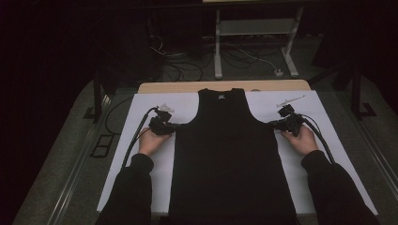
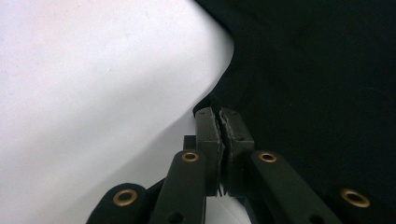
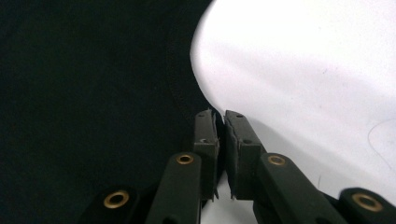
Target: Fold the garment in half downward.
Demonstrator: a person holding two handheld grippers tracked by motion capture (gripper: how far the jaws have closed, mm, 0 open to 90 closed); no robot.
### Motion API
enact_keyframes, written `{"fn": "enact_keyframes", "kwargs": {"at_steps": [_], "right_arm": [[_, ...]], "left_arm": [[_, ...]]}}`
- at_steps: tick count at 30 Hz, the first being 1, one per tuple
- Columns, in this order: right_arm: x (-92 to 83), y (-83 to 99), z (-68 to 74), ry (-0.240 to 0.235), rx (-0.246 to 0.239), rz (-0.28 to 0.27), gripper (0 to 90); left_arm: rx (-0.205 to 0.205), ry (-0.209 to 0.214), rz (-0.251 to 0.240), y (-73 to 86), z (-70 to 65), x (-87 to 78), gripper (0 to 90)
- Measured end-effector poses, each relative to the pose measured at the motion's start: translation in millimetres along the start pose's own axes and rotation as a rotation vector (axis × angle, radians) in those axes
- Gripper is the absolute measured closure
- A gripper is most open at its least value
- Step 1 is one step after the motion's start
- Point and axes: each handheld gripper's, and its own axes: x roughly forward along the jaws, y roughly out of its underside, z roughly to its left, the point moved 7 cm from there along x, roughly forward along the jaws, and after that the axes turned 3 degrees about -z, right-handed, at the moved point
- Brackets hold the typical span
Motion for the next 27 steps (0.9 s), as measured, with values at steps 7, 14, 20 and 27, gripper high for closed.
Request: {"fn": "enact_keyframes", "kwargs": {"at_steps": [7, 14, 20, 27], "right_arm": [[-7.8, 1.6, 0.9, -0.076, 0.085, -0.003, 83.2], [-24.5, -1.5, 9.7, -0.122, 0.139, -0.04, 83.8], [-29.7, -2.3, 13.6, -0.162, 0.163, -0.057, 83.8], [-38.9, -1.5, 16.1, -0.193, 0.179, -0.082, 83.6]], "left_arm": [[-0.08, 0.057, -0.043, -6.1, -7.3, -6.7, 86.5], [-0.105, 0.069, -0.057, -10.8, -18.6, -18.4, 86.7], [-0.126, 0.08, -0.093, -14.1, -20.7, -21.8, 86.6], [-0.202, 0.114, -0.156, -11.5, -17.2, -34.9, 86.6]]}}
